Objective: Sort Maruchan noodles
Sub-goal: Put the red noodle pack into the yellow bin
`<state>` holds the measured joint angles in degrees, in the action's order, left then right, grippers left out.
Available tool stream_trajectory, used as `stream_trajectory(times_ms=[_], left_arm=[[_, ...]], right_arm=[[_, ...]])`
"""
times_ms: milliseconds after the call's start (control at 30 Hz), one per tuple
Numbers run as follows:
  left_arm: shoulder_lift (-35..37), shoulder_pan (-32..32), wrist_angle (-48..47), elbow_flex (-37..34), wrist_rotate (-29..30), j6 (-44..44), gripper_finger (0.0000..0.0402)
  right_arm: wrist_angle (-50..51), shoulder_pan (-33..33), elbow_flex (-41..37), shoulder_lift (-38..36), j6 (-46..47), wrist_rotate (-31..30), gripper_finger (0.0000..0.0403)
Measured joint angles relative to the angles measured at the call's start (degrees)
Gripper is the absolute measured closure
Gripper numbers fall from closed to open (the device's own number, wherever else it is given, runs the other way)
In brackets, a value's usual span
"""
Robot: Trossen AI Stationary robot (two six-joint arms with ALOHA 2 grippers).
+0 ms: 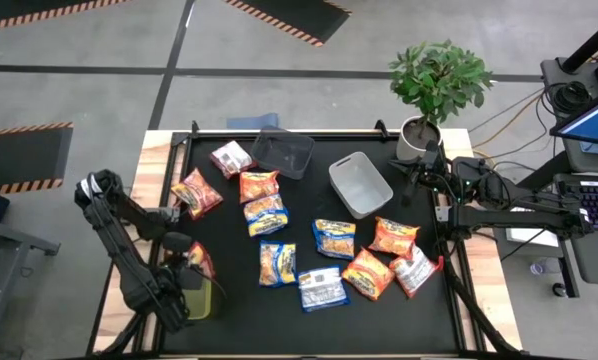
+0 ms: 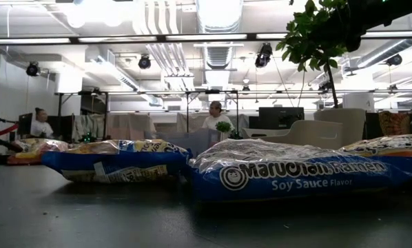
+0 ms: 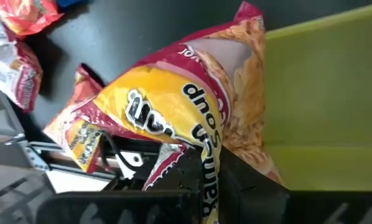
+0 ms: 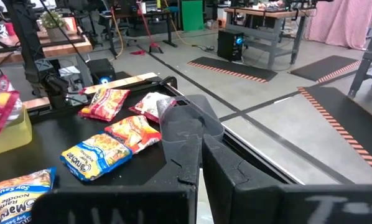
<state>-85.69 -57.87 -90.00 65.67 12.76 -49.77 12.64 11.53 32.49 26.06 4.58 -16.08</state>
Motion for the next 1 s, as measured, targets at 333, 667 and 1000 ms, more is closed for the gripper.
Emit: stream_trajectory(times_ms=[333,667,1000], left_arm=[[1.49,-0.44,-0.03,-4.23,-1.3,0.21,0.0401],[3.47,-1.04,0.0,-1.33,-1.53,-3.1,0.0401],[3.33,-2.08,-0.02,-4.91,-3.5,-6.15,0.0401]], right_arm=[[0.07,0.0,0.0,0.0,-0.2,0.0,0.0394],[0.13,0.0,0.0,0.0,-0.32,-0.01,0.0394],[0.09,0.0,0.0,0.02,-0.68,-0.39,0.0394]])
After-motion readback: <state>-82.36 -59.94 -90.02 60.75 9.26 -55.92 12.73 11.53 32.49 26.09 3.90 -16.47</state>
